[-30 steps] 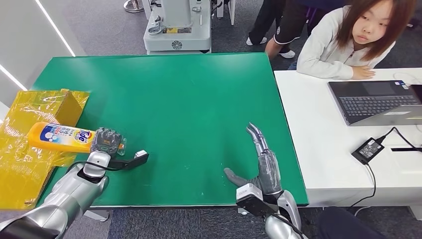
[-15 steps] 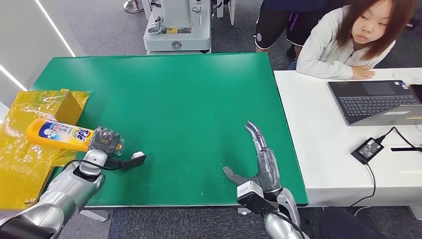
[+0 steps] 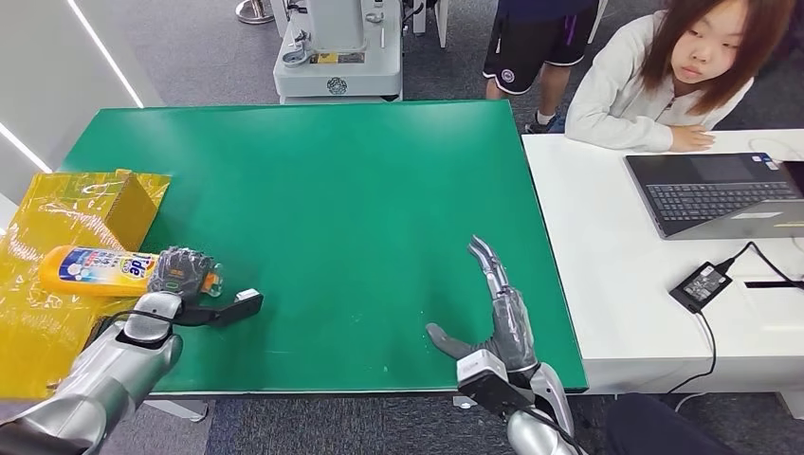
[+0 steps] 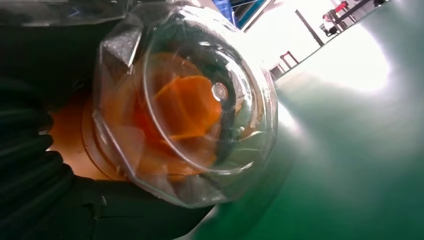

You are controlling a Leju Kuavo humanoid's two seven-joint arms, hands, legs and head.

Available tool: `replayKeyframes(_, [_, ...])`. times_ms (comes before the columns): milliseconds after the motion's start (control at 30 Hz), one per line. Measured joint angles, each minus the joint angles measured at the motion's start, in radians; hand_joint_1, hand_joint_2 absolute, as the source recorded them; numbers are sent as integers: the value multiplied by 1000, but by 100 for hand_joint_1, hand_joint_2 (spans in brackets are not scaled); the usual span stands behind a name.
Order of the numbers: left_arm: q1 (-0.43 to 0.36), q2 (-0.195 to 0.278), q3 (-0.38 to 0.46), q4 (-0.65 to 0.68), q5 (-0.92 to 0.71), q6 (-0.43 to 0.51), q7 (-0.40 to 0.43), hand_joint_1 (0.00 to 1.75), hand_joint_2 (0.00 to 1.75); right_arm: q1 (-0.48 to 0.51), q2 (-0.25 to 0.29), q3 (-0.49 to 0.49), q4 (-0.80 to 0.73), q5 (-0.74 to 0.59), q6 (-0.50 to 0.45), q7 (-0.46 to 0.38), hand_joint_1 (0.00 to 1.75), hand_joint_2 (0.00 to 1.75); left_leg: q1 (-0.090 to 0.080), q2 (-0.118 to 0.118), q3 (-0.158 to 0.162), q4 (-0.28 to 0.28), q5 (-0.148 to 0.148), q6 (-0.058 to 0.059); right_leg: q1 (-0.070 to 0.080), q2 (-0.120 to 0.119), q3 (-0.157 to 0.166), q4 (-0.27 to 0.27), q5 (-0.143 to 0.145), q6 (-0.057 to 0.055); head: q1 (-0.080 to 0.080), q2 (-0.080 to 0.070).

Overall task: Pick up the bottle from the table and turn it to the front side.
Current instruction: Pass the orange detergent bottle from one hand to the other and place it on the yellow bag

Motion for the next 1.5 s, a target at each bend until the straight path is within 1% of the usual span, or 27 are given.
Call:
replayKeyframes(100, [6,10,7,3,-17,19,-5,175,175,4,0,2,1,-2,1,-2,0,175,0,0,0,0,0,0,0,0,0,0,0,0,0,0])
replayKeyframes(333, [9,29,7,6,-67,16,-6,175,175,7,0,19,6,-7,1,-1,0,175,0,0,0,0,0,0,0,0,0,0,0,0,0,0])
replayKeyframes(467, [10,36,7,7,-73,18,-6,0,175,13,0,27,6,-9,-2,1,0,175,0,0,0,0,0,0,0,0,0,0,0,0,0,0])
replayKeyframes(667, [9,39,9,7,-67,26,-5,0,175,23,-1,29,4,-1,-16,15,0,175,0,0,0,0,0,0,0,0,0,0,0,0,0,0])
replayKeyframes(1000, [9,39,42,7,-28,42,-2,0,175,45,-1,34,-11,12,-16,37,0,175,0,1,2,-1,0,0,0,0,2,1,0,-1,0,0])
replayKeyframes(1100, [22,40,85,7,38,74,-9,0,175,52,-5,34,-14,9,-5,44,0,175,0,1,2,-1,0,-1,0,1,2,1,0,-1,0,0])
replayKeyframes(1300, [65,31,191,7,138,176,-58,0,175,52,-17,34,-11,-14,12,36,0,175,0,1,2,-1,0,-1,0,1,1,0,-1,-1,0,0])
replayKeyframes(1367, [76,20,225,6,188,212,-103,0,175,51,-20,34,-9,-18,12,35,0,175,0,1,2,-1,0,-1,0,1,1,0,-1,-1,0,0])
replayKeyframes(1400, [82,11,249,5,228,230,-145,0,175,51,-21,34,-8,-21,11,34,0,175,0,1,2,-1,0,-1,0,1,1,0,-1,-1,0,0])
replayKeyframes(1433, [91,-2,280,0,278,244,-203,0,175,52,-22,34,-8,-24,11,34,0,175,0,1,2,0,0,0,0,1,1,0,-1,-1,0,0])
replayKeyframes(1500, [114,-39,362,-19,387,258,-344,0,175,55,-25,33,-8,-32,8,29,0,175,0,1,2,0,0,0,0,0,1,-1,-1,-1,0,0])
